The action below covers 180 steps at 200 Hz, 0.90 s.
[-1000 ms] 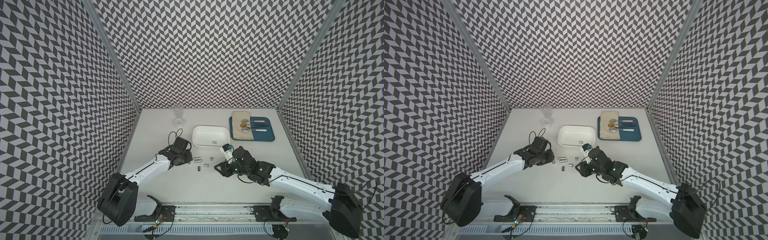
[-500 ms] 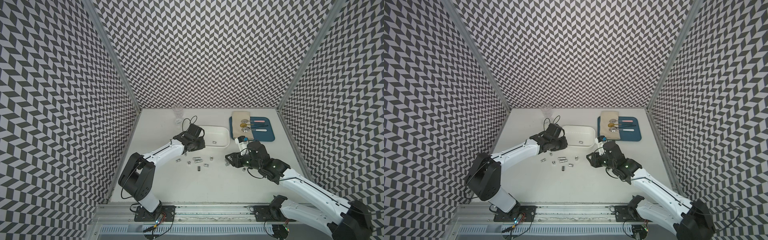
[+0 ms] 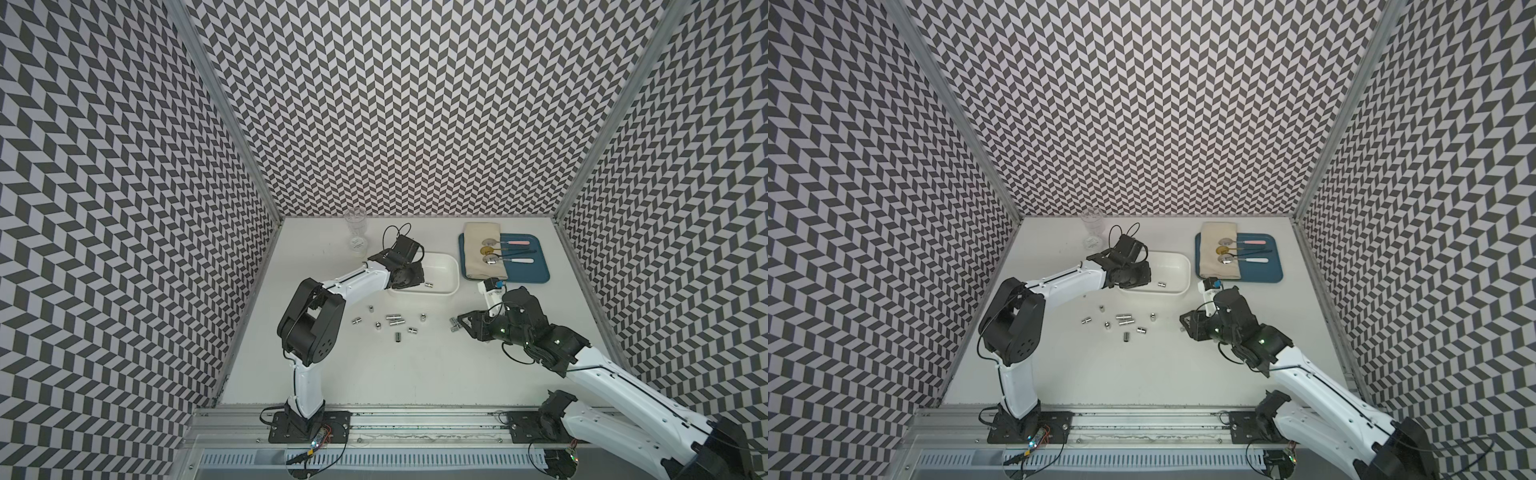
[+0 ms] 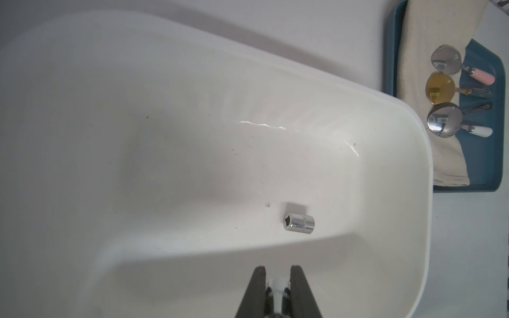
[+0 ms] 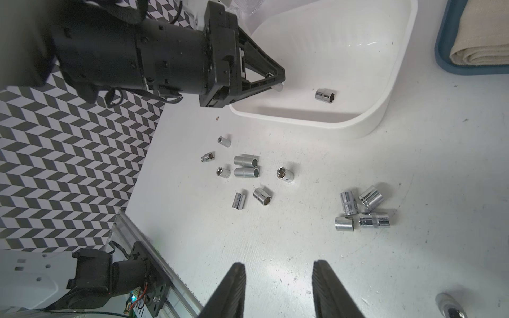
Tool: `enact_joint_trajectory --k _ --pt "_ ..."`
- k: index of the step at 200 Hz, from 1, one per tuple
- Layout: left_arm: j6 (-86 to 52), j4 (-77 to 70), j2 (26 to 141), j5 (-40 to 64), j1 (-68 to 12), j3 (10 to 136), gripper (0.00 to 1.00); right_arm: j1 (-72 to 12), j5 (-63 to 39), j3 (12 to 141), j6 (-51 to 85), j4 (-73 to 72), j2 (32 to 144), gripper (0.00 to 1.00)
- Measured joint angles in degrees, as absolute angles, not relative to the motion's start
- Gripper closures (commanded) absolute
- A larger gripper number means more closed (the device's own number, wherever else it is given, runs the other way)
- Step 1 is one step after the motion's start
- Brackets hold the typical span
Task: Put the socket on the desktop into the storage box
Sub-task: Place the socket head in the storage box.
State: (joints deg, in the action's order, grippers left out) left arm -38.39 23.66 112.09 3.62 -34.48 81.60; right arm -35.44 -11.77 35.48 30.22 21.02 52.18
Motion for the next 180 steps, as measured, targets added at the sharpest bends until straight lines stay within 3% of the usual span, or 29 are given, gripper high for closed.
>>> enact_joint_trajectory --k 51,94,126,180 --pt "-37.32 24.12 116.64 3.75 -34.48 84.31 1.00 -35.31 -11.22 35.48 30.22 21.45 52.05 0.56" --pt "-36.84 24.38 118.56 3.79 -34.48 85.62 0.78 -34.72 -10.94 35.48 30.15 21.52 52.05 0.56" --pt "-36.88 24.53 118.76 3.81 -34.48 85.78 0.67 -34.35 -10.87 35.48 30.06 22.00 52.05 0.56" --pt "-36.25 25.02 117.91 3.75 -34.48 85.97 0.66 -34.20 -10.46 35.51 30.04 22.46 52.07 0.52"
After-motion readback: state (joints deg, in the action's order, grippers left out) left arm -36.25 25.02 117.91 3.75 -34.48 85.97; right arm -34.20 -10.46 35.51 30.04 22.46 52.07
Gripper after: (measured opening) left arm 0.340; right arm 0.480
